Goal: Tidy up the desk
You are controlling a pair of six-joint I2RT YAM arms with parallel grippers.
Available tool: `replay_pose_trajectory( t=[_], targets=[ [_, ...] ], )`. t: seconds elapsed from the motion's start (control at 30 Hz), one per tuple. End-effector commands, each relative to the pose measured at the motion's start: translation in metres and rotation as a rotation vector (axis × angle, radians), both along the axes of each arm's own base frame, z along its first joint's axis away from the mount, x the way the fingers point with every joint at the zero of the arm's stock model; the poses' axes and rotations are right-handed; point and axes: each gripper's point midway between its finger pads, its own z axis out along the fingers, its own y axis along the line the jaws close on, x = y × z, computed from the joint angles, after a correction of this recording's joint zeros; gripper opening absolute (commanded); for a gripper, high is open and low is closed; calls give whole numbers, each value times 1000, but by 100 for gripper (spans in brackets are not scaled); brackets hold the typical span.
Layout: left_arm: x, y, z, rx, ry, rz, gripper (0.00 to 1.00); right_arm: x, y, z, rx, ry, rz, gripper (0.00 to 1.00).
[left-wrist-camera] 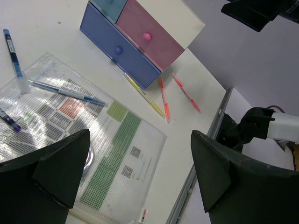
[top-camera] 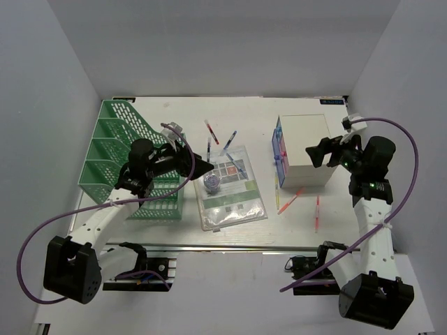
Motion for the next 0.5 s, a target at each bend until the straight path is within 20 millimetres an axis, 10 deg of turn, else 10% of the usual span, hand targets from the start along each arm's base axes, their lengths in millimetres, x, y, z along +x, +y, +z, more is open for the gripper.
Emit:
replay_pose_trajectory(
  t=[0.0,0.4,0.43,0.47],
  targets=[
    [4,-1,14,6,-44,18,98,-3,-2,17,-41,-45,3,89],
    [-2,-15,18,-18,-30,-1,95,-4,4,4,-40,-17,53,89],
    [2,-16,20,-20,-26,3,90,-4,3,4,-37,-8,53,82],
    [1,-20,22,-23,-26,-8,88,-2,4,8,-34,-5,60,53]
  ],
)
